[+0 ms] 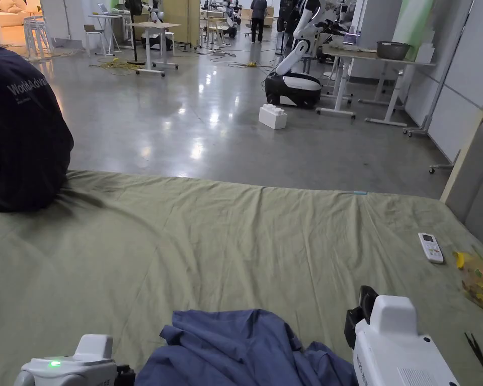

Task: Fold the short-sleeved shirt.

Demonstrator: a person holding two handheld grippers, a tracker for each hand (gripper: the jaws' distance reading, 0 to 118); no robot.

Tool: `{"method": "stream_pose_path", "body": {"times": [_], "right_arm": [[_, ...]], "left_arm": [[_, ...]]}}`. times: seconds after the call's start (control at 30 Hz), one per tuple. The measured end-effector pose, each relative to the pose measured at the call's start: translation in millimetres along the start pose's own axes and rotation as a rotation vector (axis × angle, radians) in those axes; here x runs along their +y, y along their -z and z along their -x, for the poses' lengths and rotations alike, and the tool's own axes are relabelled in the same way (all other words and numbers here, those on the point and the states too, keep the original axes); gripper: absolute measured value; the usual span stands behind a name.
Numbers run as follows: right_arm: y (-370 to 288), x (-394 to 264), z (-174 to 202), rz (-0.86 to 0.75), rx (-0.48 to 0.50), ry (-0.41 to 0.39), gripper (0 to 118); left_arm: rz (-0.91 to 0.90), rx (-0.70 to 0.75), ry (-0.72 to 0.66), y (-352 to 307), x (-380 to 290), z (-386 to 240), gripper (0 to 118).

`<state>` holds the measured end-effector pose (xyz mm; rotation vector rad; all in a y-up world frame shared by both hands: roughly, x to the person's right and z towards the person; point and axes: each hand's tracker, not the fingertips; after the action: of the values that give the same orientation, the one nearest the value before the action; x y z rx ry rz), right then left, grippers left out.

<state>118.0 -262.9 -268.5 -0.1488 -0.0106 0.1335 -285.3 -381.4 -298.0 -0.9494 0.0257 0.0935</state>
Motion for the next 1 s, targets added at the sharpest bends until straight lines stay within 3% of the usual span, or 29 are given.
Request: {"method": "stream_pose_path", "body": {"times": [0.03, 0.07, 0.13, 0.43, 0.5, 0.57, 0.67, 0.77, 0.93, 0.97, 1.0], "right_arm": [[1.7, -2.1, 0.0, 0.009, 0.002, -0.005, 0], [2.8, -3.7, -0.5, 0.015, 0.002, -0.007, 0], [4.0, -6.4, -1.9, 0.026, 0.001, -0.007, 0], [5.8, -18.7, -15.0, 0.064, -0.023, -0.01, 0], [5.8, -21.9, -18.8, 0.066, -0.027, -0.01, 0], [7.5, -25.2, -22.1, 0.074, -0.033, -0.012, 0], [12.2, -32.0, -26.5, 0.1, -0.038, -0.019, 0], [19.3, -40.7, -32.4, 0.138, -0.028, -0.02, 0], [45.3, -67.1, -47.3, 0.272, 0.018, -0.034, 1], [52.2, -72.4, -49.6, 0.307, 0.033, -0.044, 4], [61.5, -80.5, -52.0, 0.368, 0.056, -0.026, 22]], "left_arm": [[0.026, -0.012, -0.012, 9.9, -2.4, 5.5, 67], [0.037, -0.042, -0.027, 15.3, -3.7, 7.2, 75], [0.055, -0.064, -0.055, 26.5, -5.0, 7.7, 83], [0.132, 0.039, -0.017, 57.7, -15.2, -18.4, 82], [0.131, 0.065, -0.013, 57.1, -15.3, -24.8, 75], [0.123, 0.086, 0.062, 53.7, -14.6, -37.4, 61], [0.117, 0.067, 0.167, 49.5, -15.0, -55.4, 19], [0.11, 0.047, 0.19, 18.9, -23.8, -72.4, 9], [0.072, 0.031, 0.172, -8.7, -35.5, -72.2, 6], [0.066, 0.02, 0.135, -16.0, -38.7, -70.7, 6], [0.05, 0.012, 0.103, -23.8, -41.7, -69.4, 6]]}}
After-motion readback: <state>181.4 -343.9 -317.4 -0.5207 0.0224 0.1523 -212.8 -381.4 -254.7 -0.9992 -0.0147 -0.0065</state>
